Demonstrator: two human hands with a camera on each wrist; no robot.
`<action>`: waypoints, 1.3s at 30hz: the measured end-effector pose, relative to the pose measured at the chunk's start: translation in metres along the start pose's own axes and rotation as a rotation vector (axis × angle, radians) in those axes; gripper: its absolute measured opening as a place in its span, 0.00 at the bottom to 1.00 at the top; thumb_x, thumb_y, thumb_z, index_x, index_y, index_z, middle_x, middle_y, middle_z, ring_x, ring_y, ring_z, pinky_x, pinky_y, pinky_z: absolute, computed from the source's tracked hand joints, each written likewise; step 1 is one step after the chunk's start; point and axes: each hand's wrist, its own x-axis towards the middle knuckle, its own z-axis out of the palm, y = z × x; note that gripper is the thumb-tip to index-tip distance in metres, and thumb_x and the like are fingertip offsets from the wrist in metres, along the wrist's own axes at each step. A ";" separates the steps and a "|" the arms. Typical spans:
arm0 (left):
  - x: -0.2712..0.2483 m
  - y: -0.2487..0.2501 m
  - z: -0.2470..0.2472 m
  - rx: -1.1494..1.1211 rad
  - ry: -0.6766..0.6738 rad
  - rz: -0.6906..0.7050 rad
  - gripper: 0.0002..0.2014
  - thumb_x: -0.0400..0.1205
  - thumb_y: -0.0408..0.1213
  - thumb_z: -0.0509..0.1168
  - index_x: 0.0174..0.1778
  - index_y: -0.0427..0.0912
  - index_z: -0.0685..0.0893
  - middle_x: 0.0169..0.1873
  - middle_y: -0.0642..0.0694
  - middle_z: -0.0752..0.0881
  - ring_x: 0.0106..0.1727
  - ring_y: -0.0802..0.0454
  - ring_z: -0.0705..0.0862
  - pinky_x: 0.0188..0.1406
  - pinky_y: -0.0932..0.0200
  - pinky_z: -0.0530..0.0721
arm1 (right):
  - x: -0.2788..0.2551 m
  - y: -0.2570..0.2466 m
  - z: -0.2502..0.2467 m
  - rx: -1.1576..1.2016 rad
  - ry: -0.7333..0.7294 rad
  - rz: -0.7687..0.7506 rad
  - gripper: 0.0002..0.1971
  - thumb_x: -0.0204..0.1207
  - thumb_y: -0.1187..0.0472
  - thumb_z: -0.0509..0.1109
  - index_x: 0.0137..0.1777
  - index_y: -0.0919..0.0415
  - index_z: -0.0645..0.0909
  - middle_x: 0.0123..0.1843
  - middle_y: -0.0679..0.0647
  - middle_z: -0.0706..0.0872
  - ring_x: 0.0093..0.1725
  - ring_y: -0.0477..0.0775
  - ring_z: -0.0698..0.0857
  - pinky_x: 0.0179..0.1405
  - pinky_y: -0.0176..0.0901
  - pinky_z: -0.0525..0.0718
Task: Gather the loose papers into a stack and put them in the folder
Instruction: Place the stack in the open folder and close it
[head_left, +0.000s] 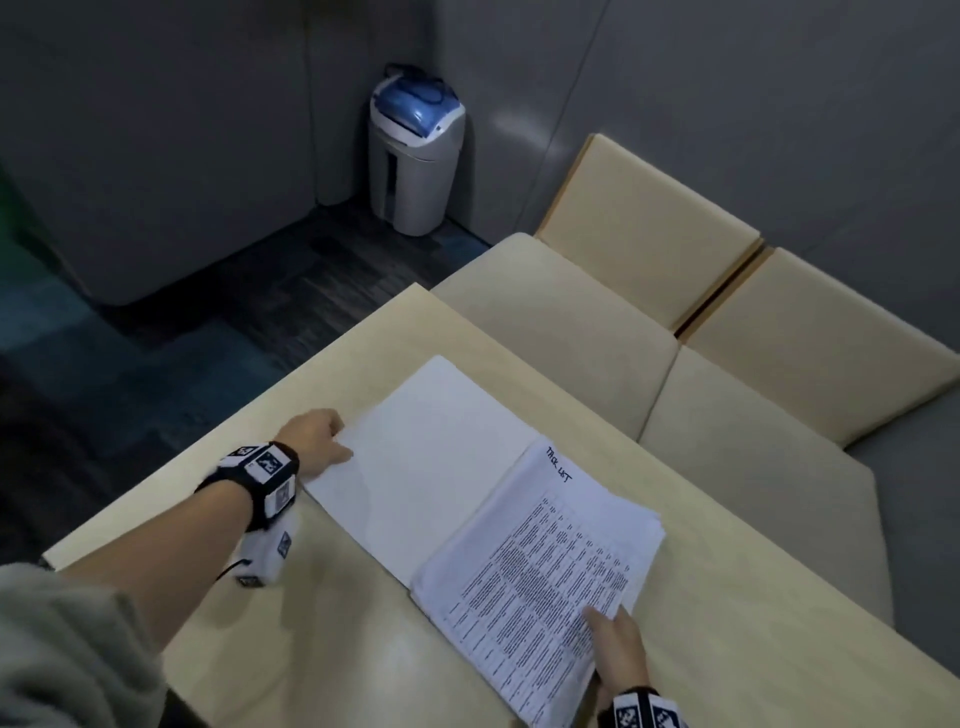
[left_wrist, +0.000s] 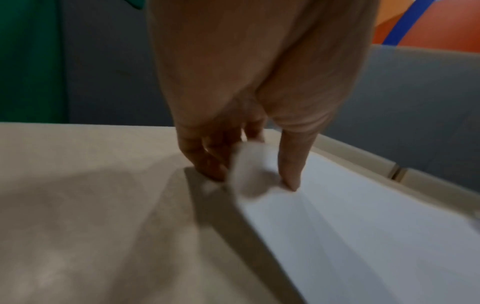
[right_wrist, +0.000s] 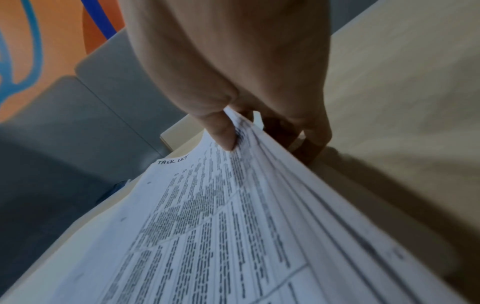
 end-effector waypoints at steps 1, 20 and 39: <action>-0.003 0.006 0.000 -0.096 -0.062 0.031 0.20 0.78 0.38 0.73 0.64 0.36 0.80 0.64 0.37 0.82 0.59 0.41 0.82 0.61 0.53 0.78 | 0.000 0.002 -0.002 -0.022 0.027 0.004 0.26 0.85 0.65 0.63 0.82 0.68 0.69 0.83 0.63 0.73 0.81 0.66 0.72 0.80 0.58 0.68; -0.081 0.114 0.139 -0.030 -0.386 0.320 0.35 0.83 0.59 0.59 0.77 0.35 0.69 0.73 0.37 0.74 0.72 0.40 0.76 0.72 0.47 0.76 | 0.000 0.032 -0.032 0.157 0.140 0.044 0.16 0.79 0.65 0.72 0.64 0.72 0.77 0.55 0.67 0.87 0.53 0.65 0.87 0.53 0.51 0.83; -0.148 0.112 0.208 -0.115 -0.170 0.209 0.35 0.84 0.33 0.63 0.85 0.46 0.55 0.72 0.40 0.80 0.69 0.40 0.82 0.65 0.55 0.79 | 0.024 0.057 -0.088 0.333 -0.171 -0.058 0.06 0.81 0.64 0.71 0.52 0.61 0.89 0.57 0.58 0.89 0.55 0.57 0.85 0.59 0.44 0.78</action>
